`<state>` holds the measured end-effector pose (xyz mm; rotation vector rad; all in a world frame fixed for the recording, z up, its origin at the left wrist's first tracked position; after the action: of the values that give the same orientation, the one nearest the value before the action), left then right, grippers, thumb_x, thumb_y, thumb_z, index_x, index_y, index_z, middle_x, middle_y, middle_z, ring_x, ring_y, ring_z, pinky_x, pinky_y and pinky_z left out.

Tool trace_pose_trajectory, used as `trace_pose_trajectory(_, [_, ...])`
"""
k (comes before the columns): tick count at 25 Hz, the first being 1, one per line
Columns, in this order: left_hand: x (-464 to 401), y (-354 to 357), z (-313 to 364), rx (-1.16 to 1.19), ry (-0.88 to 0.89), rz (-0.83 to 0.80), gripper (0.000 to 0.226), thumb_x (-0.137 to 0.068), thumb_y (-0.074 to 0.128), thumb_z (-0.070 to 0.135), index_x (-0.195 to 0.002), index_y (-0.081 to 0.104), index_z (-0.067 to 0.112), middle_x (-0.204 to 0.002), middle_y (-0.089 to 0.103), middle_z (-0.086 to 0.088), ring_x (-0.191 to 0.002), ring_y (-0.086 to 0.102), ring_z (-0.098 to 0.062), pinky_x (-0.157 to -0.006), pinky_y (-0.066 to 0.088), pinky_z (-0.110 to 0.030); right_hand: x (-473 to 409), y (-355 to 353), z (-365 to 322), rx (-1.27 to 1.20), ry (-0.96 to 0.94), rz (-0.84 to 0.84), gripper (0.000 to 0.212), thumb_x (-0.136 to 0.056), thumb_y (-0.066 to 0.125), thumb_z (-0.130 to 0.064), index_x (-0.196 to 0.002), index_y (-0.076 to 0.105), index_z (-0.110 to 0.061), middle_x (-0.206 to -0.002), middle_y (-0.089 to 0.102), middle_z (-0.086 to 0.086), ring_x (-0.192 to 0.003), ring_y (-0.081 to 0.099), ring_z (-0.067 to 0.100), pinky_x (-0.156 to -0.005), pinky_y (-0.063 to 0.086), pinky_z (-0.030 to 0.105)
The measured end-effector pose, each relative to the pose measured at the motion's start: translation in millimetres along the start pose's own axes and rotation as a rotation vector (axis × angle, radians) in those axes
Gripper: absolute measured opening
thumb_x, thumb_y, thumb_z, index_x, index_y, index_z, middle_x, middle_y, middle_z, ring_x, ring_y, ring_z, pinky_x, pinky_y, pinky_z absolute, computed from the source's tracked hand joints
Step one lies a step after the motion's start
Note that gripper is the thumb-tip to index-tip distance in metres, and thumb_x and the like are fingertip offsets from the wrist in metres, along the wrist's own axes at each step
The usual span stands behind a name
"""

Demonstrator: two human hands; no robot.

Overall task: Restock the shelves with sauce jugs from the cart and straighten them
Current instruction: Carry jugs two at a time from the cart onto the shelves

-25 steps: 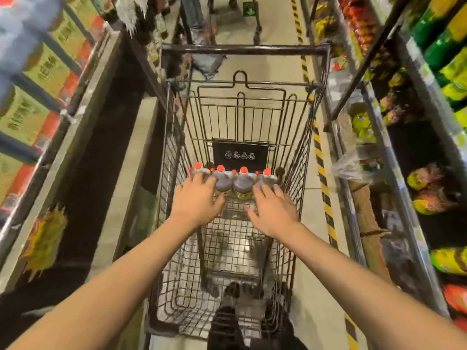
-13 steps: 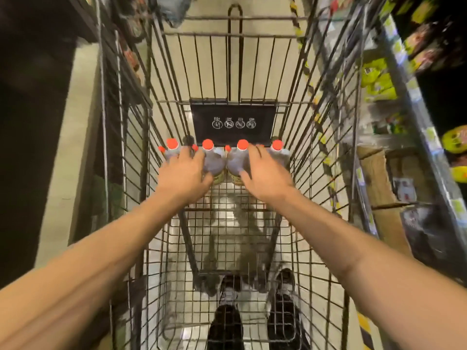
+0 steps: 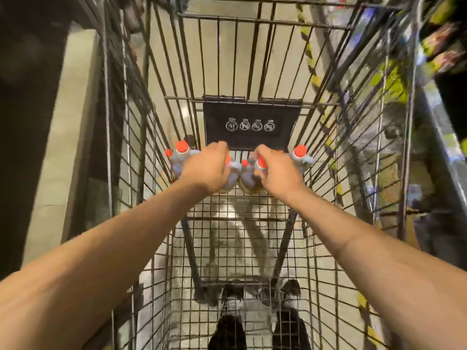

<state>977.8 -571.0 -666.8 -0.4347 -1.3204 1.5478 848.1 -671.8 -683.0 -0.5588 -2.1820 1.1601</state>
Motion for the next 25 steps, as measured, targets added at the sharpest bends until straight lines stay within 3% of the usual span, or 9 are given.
trace_pose_trajectory(3, [18.5,3.4,6.9,-0.057,0.069,-0.084,0.026,-0.092,0.056,0.039,-0.101,0.047,0.016,-0.111,0.060,-0.011,-0.101,0.062,-0.034,-0.075,0.047,-0.039,22.2,-2.4,3.9,-0.036,-0.012,-0.052,0.025,-0.084,0.058,-0.008,-0.095,0.048,-0.030,-0.089,0.063,-0.002,-0.087,0.061,0.028,-0.071,0.052,0.041])
trace_pose_trajectory(6, [28.9,9.9,4.4,-0.026,0.046,-0.113,0.023,-0.091,0.059,0.039,-0.093,0.047,0.019,-0.102,0.062,-0.008,-0.092,0.060,-0.029,-0.075,0.050,-0.038,40.4,3.5,7.7,-0.040,-0.001,-0.109,0.028,-0.084,0.063,-0.013,-0.105,0.053,-0.028,-0.091,0.064,0.006,-0.089,0.059,0.032,-0.071,0.054,0.044])
trace_pose_trajectory(11, [38.3,31.5,-7.5,0.312,0.155,-0.120,0.049,-0.072,0.064,0.065,-0.076,0.054,0.017,-0.075,0.058,0.003,-0.071,0.057,-0.019,-0.062,0.042,-0.032,66.9,32.4,39.6,-0.307,0.182,-0.083,0.049,-0.073,0.081,-0.033,-0.116,0.060,-0.041,-0.111,0.070,-0.007,-0.112,0.060,0.025,-0.097,0.052,0.043])
trace_pose_trajectory(14, [41.9,45.7,-9.8,0.750,-0.012,-0.199,0.029,-0.078,0.086,0.027,-0.079,0.061,0.012,-0.078,0.062,0.005,-0.069,0.059,0.000,-0.064,0.045,-0.013,79.3,51.7,59.7,-0.502,0.306,-0.066,0.040,-0.075,0.086,-0.028,-0.106,0.063,-0.037,-0.111,0.069,-0.008,-0.109,0.063,0.022,-0.094,0.051,0.038])
trace_pose_trajectory(16, [43.6,54.9,-10.4,0.976,-0.169,-0.280,0.021,-0.077,0.086,0.011,-0.084,0.067,0.007,-0.084,0.069,-0.004,-0.076,0.067,-0.003,-0.068,0.053,-0.015,85.7,63.1,65.0,-0.663,0.369,-0.079,0.047,-0.076,0.088,-0.022,-0.114,0.062,-0.029,-0.117,0.067,-0.007,-0.110,0.063,0.017,-0.096,0.051,0.040])
trace_pose_trajectory(18, [46.3,61.7,-16.0,1.070,-0.289,-0.315,0.031,-0.072,0.090,0.015,-0.093,0.069,0.009,-0.096,0.072,-0.005,-0.085,0.070,-0.012,-0.074,0.057,-0.022,88.0,70.9,65.7,-0.765,0.365,-0.105,0.064,-0.071,0.092,-0.016,-0.123,0.056,-0.027,-0.121,0.065,-0.009,-0.113,0.062,0.012,-0.101,0.052,0.039])
trace_pose_trajectory(22, [60.1,73.2,-30.2,1.030,-0.327,-0.291,0.082,-0.066,0.093,0.011,-0.136,0.051,0.018,-0.129,0.056,0.004,-0.104,0.059,-0.006,-0.074,0.052,-0.014,86.3,86.7,70.5,-0.764,0.356,-0.166,0.092,-0.064,0.095,-0.006,-0.133,0.040,-0.029,-0.125,0.056,-0.013,-0.112,0.057,0.006,-0.084,0.047,0.007])
trace_pose_trajectory(24, [69.4,87.4,-39.0,1.056,-0.352,-0.304,0.090,-0.068,0.087,-0.007,-0.142,0.043,0.017,-0.135,0.050,-0.003,-0.102,0.056,-0.006,-0.066,0.053,-0.011,84.3,97.8,75.3,-0.742,0.345,-0.198,0.102,-0.061,0.096,-0.007,-0.137,0.034,-0.035,-0.133,0.052,-0.009,-0.122,0.052,0.011,-0.086,0.045,0.009])
trace_pose_trajectory(25, [72.6,95.7,-43.2,1.016,-0.358,-0.307,0.094,-0.066,0.089,-0.007,-0.142,0.041,0.021,-0.136,0.049,-0.003,-0.106,0.057,-0.010,-0.072,0.054,-0.014,83.3,105.3,78.5,-0.757,0.355,-0.217,0.105,-0.059,0.098,-0.009,-0.136,0.033,-0.038,-0.136,0.052,-0.008,-0.127,0.051,0.014,-0.093,0.050,0.018])
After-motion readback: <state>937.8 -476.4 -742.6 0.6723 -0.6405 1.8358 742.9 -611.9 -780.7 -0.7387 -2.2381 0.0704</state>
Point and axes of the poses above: each hand's wrist, its own x-axis away from the middle knuckle, its own y-axis out of the palm, z = x × y, the point moved 6 cm from there along -x, towards the middle knuckle
